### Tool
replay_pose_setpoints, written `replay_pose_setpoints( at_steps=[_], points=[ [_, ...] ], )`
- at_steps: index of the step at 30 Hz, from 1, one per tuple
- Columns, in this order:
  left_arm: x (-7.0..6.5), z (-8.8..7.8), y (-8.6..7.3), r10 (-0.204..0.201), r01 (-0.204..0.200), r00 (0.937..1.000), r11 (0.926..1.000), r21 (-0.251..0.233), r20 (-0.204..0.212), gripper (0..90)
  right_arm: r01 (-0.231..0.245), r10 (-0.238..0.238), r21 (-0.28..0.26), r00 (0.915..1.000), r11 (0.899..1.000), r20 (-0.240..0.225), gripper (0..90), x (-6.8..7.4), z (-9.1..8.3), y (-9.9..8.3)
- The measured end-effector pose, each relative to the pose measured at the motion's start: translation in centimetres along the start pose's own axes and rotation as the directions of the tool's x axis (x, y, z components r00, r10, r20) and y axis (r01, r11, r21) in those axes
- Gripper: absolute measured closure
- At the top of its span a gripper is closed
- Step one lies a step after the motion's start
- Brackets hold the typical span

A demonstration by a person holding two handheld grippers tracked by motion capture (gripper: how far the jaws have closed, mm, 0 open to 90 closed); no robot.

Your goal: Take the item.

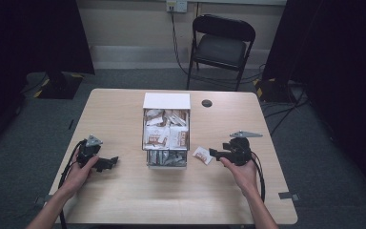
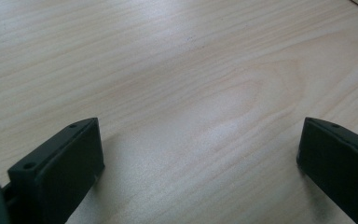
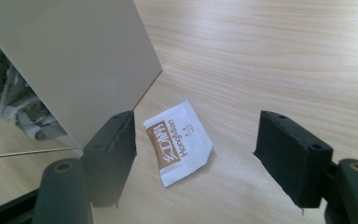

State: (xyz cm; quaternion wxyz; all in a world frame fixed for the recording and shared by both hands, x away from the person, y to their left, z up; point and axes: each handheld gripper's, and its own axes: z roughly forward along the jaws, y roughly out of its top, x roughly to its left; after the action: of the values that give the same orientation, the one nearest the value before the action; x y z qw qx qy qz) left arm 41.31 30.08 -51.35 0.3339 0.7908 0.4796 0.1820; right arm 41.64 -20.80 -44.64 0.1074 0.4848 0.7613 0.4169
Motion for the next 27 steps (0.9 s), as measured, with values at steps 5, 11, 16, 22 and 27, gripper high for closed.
replay_pose_setpoints(
  at_steps=[5,11,16,22,27],
  points=[
    [0.0,0.0,0.0,0.0,0.0,1.0,1.0,0.0,0.0,0.0,0.0,0.001,-0.012,0.9998,1.0,0.018,26.1,0.0,-1.1,-0.1],
    [0.0,0.0,0.0,0.0,0.0,1.0,1.0,0.0,0.0,0.0,-0.011,0.013,-0.046,0.999,0.999,0.044,20.8,-0.6,-3.2,-0.6],
    [0.0,0.0,0.0,0.0,0.0,1.0,1.0,0.0,0.0,0.0,-0.045,0.047,-0.054,0.9977,0.998,0.049,19.9,-1.5,-4.0,-1.5],
    [0.0,0.0,0.0,0.0,0.0,1.0,1.0,0.0,0.0,0.0,-0.09,0.093,-0.033,0.99,0.995,0.106,19.8,-3.4,-4.0,-3.0],
    [0.0,0.0,0.0,0.0,0.0,1.0,1.0,0.0,0.0,0.0,-0.111,0.11,-0.006,0.977,0.994,0.182,19.2,-5.0,-3.9,-4.1]
  ],
)
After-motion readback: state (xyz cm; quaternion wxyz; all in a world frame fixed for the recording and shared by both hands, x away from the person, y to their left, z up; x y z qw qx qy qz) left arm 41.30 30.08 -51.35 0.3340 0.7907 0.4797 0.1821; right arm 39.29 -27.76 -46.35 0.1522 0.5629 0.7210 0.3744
